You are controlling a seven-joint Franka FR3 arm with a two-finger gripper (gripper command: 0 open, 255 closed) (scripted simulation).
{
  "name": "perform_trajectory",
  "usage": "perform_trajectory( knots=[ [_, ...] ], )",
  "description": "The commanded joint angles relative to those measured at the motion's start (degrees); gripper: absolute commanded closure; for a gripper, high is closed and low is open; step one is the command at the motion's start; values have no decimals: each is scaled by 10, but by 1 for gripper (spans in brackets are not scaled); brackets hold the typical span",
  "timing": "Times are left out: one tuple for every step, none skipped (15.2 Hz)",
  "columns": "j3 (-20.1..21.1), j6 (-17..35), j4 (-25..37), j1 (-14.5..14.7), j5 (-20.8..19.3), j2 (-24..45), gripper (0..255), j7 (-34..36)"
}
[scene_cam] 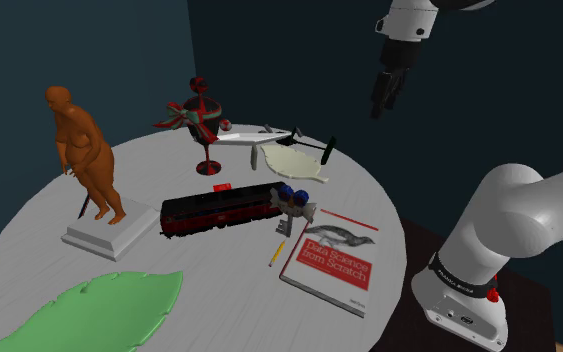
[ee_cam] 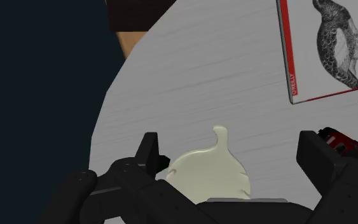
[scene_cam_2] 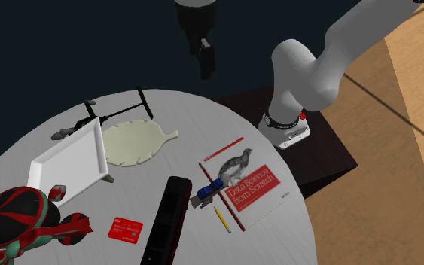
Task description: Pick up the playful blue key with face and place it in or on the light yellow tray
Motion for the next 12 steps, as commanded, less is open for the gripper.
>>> perform_trajectory(
  knots=[
    [0, 0, 0, 0, 0, 0, 0, 0],
    [10, 7, -5, 6, 7, 5, 0, 7],
    [20, 14, -10, 13, 14, 11, 0, 14],
    [29, 21, -15, 19, 21, 17, 0, 21],
    [39, 28, -18, 25, 28, 23, 0, 28],
    [49, 35, -22, 32, 34, 30, 0, 35],
    [59, 42, -25, 39, 41, 38, 0, 41],
    [69, 50, -27, 45, 48, 46, 0, 48],
    [78, 57, -29, 51, 54, 55, 0, 55],
    [88, 65, -31, 58, 61, 64, 0, 61],
    [98, 73, -31, 64, 67, 74, 0, 68],
    [108, 81, -32, 70, 73, 84, 0, 74]
  ],
)
